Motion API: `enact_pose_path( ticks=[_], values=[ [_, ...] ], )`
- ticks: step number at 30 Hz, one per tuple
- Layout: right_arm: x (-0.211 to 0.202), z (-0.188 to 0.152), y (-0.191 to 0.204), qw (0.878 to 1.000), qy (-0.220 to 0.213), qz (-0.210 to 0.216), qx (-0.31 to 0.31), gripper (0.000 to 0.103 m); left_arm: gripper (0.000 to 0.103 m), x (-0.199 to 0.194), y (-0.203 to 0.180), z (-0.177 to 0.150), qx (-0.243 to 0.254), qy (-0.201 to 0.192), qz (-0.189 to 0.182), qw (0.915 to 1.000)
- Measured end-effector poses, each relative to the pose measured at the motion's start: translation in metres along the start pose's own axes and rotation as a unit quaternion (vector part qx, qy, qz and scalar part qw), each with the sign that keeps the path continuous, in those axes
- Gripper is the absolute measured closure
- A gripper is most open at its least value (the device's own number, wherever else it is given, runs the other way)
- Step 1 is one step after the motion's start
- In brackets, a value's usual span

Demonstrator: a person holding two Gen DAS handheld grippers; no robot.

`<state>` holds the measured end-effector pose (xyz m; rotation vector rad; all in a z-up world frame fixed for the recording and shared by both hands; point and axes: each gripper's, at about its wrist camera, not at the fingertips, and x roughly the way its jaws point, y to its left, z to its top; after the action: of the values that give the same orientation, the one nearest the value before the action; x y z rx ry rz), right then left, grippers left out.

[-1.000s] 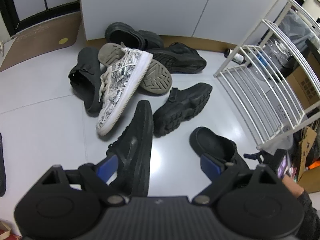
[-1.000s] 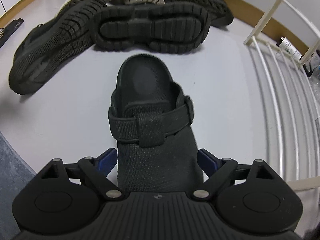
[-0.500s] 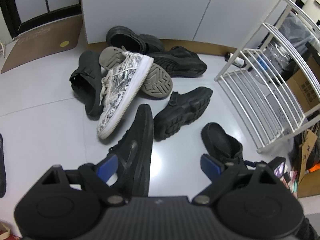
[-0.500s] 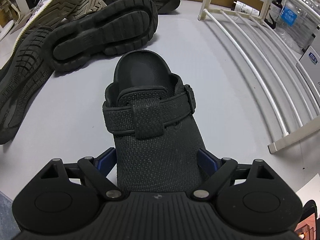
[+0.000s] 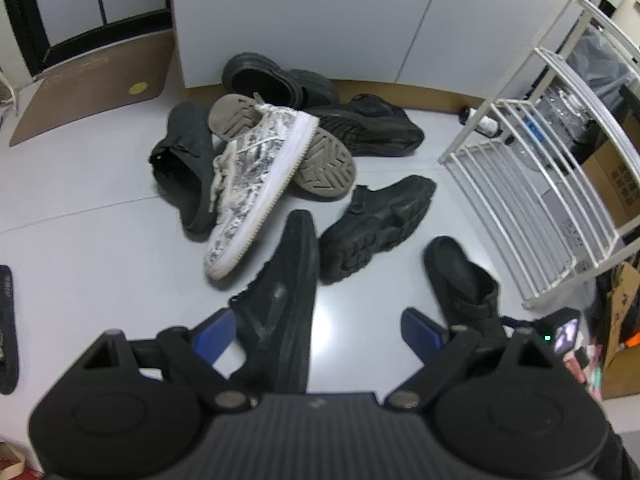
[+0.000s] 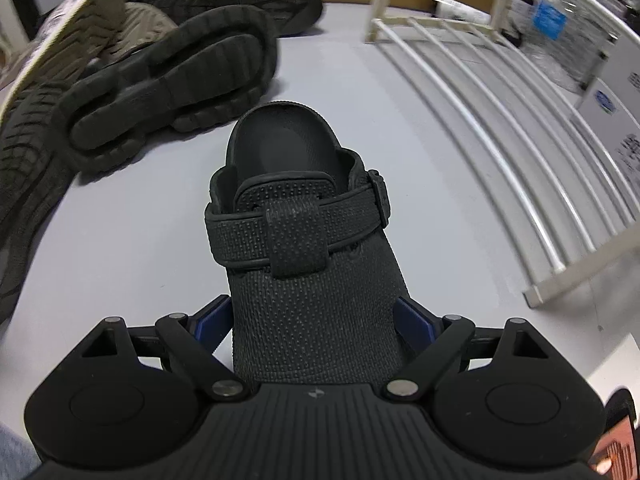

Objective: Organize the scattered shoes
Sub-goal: 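Lift the clog with the right gripper and carry it toward the rack base, then open the right gripper to release the black clog beside the rack, then move the left gripper down to the second black strapped clog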

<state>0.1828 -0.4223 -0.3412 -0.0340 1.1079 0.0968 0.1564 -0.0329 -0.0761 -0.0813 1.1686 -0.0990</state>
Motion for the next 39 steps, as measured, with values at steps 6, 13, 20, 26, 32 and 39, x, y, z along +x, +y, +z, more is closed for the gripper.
enact_pose_path(
  ticks=[6, 13, 20, 26, 32, 39],
  values=[
    [-0.016, 0.005, -0.001, 0.999, -0.018, 0.014, 0.022, 0.013, 0.012, 0.006, 0.013, -0.001, -0.009, 0.001, 0.034, 0.9994],
    [-0.034, 0.01, -0.003, 0.998, -0.039, 0.031, 0.047, 0.014, 0.01, 0.003, 0.023, 0.002, -0.014, -0.014, 0.052, 0.9984],
    [-0.052, 0.015, -0.004, 0.994, -0.061, 0.048, 0.073, 0.015, 0.01, 0.008, 0.04, 0.007, -0.024, -0.045, 0.085, 0.9951],
    [-0.066, 0.02, 0.007, 0.99, -0.077, 0.09, 0.075, 0.018, 0.011, 0.017, 0.064, 0.016, -0.066, -0.058, 0.106, 0.9905],
    [-0.079, 0.019, 0.015, 0.985, -0.092, 0.134, 0.052, 0.018, 0.011, 0.024, 0.068, 0.021, -0.071, -0.069, 0.095, 0.9905],
    [-0.082, 0.023, 0.028, 0.983, -0.093, 0.152, 0.03, 0.018, 0.011, 0.06, 0.092, 0.031, -0.098, -0.077, 0.088, 0.9883]
  ],
)
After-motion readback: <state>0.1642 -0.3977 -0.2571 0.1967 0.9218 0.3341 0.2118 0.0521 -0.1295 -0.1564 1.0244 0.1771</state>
